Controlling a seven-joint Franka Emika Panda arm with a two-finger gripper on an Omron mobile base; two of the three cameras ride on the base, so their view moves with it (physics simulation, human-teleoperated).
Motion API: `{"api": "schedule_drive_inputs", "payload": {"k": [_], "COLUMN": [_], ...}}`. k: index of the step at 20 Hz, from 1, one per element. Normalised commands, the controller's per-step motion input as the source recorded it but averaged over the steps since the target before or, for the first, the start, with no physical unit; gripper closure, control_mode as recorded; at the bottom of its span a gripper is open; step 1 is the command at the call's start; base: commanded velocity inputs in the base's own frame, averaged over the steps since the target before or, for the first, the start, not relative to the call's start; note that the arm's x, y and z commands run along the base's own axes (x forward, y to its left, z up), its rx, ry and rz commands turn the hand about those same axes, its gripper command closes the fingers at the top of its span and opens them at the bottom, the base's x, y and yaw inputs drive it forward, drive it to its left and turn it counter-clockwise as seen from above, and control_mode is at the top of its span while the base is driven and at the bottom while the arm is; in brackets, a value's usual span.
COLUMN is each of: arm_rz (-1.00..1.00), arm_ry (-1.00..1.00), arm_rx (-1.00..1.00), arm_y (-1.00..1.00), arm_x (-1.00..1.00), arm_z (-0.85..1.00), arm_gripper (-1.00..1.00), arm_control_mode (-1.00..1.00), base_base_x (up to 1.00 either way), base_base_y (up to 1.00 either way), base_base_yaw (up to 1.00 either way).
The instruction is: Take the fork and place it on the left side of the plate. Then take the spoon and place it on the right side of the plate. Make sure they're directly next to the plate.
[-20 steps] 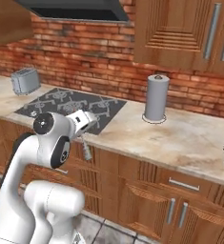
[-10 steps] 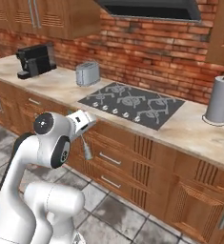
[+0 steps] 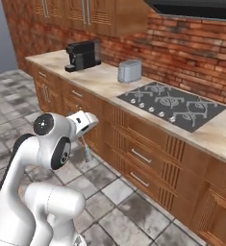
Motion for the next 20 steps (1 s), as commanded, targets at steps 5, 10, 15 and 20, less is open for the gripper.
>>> {"api": "schedule_drive_inputs", "payload": {"k": [5, 10, 15, 20], "arm_rz": [0.0, 0.0, 0.0, 0.0], "arm_ry": [0.0, 0.0, 0.0, 0.0], "arm_rx": [0.0, 0.0, 0.0, 0.0], "arm_y": [0.0, 0.0, 0.0, 0.0], "arm_x": [0.0, 0.0, 0.0, 0.0], "arm_z": [0.0, 0.0, 0.0, 0.0], "arm_gripper": [1.0, 1.0, 1.0, 1.0], "arm_control_mode": [1.0, 1.0, 1.0, 1.0], "base_base_x": [-0.27, -0.5, -0.82, -0.86], "base_base_y": [-0.59, -0.59, -0.36, -0.25], "base_base_yaw": [0.42, 0.39, 0.34, 0.33]}}
